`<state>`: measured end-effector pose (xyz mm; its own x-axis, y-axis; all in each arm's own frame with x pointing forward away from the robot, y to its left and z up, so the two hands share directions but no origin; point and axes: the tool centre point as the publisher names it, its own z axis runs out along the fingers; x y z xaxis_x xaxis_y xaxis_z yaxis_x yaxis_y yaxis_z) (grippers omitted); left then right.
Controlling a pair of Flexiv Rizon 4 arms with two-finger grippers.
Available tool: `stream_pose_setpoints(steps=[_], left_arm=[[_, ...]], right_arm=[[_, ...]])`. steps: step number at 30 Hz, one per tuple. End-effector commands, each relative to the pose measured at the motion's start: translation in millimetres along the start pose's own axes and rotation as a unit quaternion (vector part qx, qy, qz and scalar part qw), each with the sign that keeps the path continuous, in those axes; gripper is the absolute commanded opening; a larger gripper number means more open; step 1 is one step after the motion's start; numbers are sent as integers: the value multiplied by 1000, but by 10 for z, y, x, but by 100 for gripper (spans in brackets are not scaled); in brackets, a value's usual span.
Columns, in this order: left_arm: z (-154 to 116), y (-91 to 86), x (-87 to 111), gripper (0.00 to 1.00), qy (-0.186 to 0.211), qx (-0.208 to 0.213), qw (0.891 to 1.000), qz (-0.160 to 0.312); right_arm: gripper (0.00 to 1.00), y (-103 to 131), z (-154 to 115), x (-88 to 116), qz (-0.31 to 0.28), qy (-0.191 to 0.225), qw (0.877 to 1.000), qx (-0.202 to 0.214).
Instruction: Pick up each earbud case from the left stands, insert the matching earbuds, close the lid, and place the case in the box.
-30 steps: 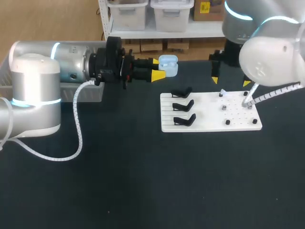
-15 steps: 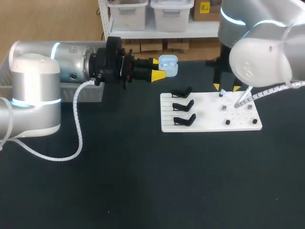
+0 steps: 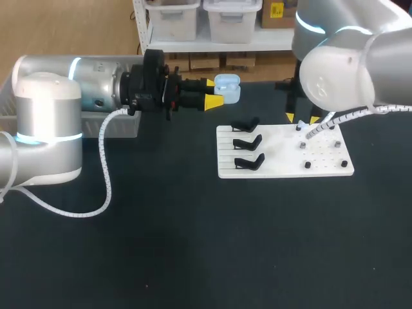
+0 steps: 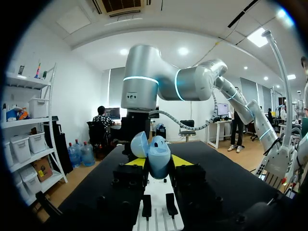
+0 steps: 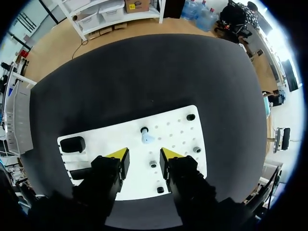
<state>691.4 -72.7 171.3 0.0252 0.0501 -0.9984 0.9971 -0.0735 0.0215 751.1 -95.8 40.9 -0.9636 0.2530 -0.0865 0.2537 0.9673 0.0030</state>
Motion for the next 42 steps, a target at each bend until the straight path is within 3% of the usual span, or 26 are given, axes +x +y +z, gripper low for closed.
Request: stream_pose_setpoints(steps=[1,20,38,42], left_arm=[[0,-17,6,0,-1,-3,1000,2],[0,-17,6,0,-1,-3,1000,2],[0,-17,6,0,-1,-3,1000,2],[0,-17,6,0,-1,-3,1000,2]], right_arm=[[39,-22,59,-19,1,1,1000,-1],[27,-61,186,-13,17,-1,1000,-10],[24,-101,265,-75,25,-4,1000,-10],[27,-93,262,-83,23,-4,1000,-11]])
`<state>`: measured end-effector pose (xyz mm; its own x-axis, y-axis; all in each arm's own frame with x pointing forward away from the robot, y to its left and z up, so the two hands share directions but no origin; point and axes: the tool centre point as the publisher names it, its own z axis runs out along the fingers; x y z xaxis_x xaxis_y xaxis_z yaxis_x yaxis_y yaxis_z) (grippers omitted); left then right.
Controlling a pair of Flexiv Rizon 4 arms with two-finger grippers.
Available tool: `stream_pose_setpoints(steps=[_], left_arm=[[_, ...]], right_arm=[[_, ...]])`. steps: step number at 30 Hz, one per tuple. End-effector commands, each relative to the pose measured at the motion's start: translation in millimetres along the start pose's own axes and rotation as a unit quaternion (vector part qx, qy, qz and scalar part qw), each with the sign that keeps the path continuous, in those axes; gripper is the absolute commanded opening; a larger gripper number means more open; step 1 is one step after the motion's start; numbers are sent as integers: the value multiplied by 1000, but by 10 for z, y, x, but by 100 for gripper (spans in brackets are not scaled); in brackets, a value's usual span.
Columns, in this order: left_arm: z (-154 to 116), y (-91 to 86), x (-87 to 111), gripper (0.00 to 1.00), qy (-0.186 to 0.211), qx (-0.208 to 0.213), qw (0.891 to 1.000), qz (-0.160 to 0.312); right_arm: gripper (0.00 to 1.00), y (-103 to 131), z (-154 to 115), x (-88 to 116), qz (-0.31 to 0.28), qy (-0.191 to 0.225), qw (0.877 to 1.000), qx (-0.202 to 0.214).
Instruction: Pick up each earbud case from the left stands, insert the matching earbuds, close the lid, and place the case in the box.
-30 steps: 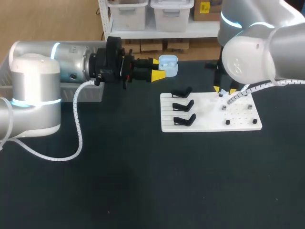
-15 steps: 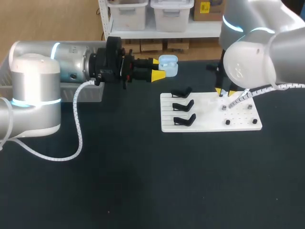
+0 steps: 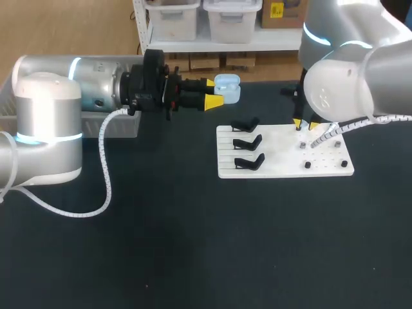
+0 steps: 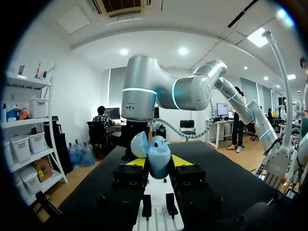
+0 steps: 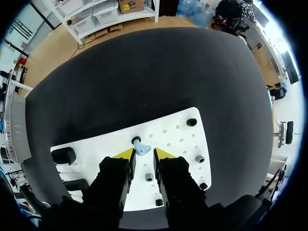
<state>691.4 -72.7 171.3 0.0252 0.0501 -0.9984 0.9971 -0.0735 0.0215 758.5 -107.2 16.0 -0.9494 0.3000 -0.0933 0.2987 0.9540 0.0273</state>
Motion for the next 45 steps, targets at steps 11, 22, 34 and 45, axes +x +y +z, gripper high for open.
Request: stream_pose_setpoints(steps=[11,22,34,45], left_arm=[[0,-17,6,0,-1,-3,1000,2],[0,-17,6,0,-1,-3,1000,2],[0,-17,6,0,-1,-3,1000,2],[0,-17,6,0,-1,-3,1000,2]], right_arm=[[29,42,44,-2,-10,1,1000,-3],[29,44,22,-3,-13,-2,1000,-3],[25,29,36,-1,-13,-1,1000,-1],[26,37,62,-8,-13,1,1000,1]])
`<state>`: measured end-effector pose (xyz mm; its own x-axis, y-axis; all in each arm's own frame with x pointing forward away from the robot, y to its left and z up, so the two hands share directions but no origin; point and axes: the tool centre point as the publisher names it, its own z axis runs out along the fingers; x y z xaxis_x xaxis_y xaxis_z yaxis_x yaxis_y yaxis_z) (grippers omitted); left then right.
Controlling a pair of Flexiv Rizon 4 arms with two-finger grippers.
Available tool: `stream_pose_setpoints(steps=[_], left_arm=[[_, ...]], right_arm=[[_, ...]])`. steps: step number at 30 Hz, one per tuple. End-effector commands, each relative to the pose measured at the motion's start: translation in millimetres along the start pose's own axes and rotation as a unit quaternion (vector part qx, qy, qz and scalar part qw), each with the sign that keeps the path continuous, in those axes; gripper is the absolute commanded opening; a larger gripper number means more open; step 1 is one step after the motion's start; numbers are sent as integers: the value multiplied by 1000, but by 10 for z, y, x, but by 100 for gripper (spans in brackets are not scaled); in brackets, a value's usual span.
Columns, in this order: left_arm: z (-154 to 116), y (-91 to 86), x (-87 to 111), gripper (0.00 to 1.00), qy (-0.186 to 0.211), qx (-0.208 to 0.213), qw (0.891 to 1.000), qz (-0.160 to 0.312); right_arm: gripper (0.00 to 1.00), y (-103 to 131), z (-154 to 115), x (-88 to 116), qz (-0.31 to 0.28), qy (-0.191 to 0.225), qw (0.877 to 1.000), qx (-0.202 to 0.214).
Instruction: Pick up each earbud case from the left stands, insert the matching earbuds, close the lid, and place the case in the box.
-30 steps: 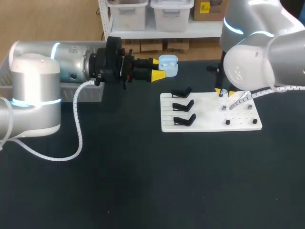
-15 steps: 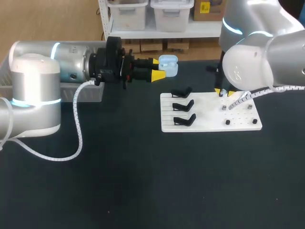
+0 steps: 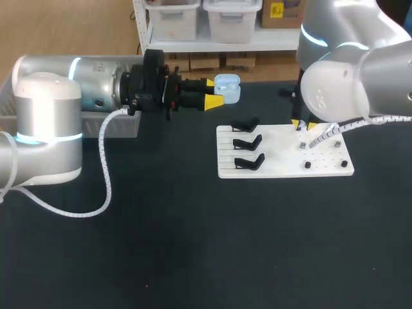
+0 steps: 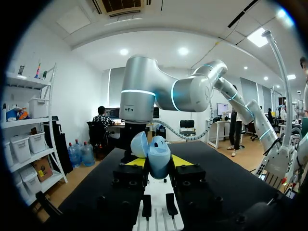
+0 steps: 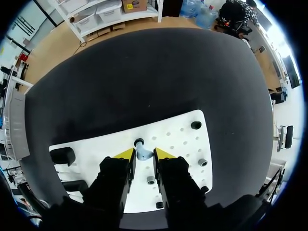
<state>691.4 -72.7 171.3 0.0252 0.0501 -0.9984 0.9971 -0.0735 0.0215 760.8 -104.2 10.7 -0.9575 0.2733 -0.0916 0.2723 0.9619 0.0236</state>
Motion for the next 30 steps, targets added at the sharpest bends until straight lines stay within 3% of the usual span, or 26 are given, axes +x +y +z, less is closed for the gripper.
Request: stream_pose_setpoints(steps=[1,7,10,12,19,23,30], left_arm=[[0,-17,6,0,-1,-3,1000,2],[0,-17,6,0,-1,-3,1000,2],[0,-17,6,0,-1,-3,1000,2],[0,-17,6,0,-1,-3,1000,2],[0,-17,6,0,-1,-3,1000,2],[0,-17,6,0,-1,-3,1000,2],[0,-17,6,0,-1,-3,1000,2]], right_arm=[[27,3,9,0,1,0,1000,1],[25,16,6,-6,0,-1,1000,0],[16,20,7,-7,0,-1,1000,1],[0,22,11,-7,0,-1,1000,1],[0,6,-44,10,-2,-6,1000,3],[0,-19,-226,31,-7,-28,1000,9],[0,-29,-797,51,-35,-91,995,16]])
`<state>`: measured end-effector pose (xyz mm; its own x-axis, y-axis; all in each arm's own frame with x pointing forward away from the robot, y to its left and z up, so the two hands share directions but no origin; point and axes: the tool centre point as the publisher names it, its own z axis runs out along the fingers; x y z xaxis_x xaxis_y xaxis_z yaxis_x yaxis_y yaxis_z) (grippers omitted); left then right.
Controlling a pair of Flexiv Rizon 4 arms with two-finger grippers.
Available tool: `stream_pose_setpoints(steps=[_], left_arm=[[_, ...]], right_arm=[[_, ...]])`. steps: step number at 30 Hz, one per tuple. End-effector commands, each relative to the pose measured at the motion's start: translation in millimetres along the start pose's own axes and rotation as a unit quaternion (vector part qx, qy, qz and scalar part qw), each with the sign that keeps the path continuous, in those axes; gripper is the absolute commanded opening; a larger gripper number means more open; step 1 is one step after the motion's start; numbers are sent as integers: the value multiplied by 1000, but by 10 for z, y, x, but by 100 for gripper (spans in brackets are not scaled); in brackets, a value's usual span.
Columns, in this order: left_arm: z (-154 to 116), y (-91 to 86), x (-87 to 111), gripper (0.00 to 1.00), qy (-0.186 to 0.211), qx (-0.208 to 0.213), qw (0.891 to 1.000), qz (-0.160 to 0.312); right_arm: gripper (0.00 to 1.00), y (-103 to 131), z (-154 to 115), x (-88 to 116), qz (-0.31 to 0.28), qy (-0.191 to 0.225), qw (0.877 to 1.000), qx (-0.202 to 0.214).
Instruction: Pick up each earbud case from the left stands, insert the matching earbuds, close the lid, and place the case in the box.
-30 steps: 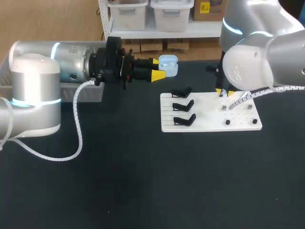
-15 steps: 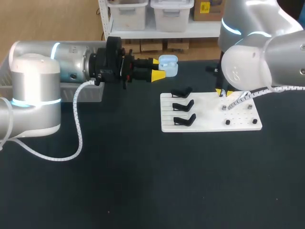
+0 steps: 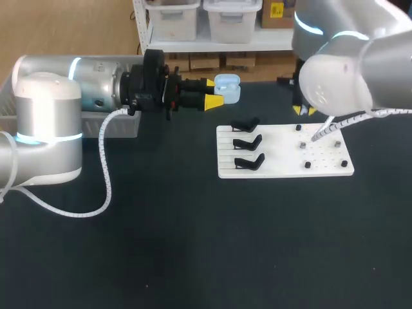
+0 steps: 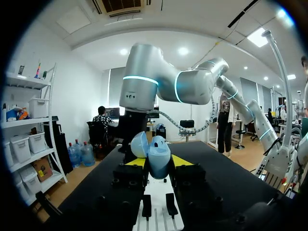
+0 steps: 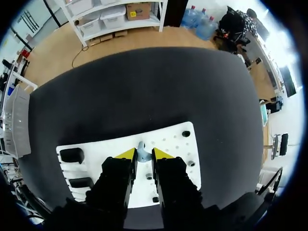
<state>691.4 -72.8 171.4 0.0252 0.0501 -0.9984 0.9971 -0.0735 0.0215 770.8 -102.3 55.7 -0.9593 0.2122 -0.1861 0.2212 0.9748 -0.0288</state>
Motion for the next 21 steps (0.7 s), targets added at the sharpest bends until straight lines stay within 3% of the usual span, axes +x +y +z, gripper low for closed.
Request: stream_pose_setpoints(steps=[1,10,16,21], left_arm=[[0,-16,6,0,-1,-3,1000,2],[0,-16,6,0,-1,-3,1000,2],[0,-16,6,0,-1,-3,1000,2],[0,-16,6,0,-1,-3,1000,2]], right_arm=[[0,-88,-465,145,-7,-51,999,-4],[0,-1,-1221,185,-74,-91,993,-21],[0,85,-1589,275,-125,-76,988,-53],[0,242,-1797,437,-182,-65,980,-54]])
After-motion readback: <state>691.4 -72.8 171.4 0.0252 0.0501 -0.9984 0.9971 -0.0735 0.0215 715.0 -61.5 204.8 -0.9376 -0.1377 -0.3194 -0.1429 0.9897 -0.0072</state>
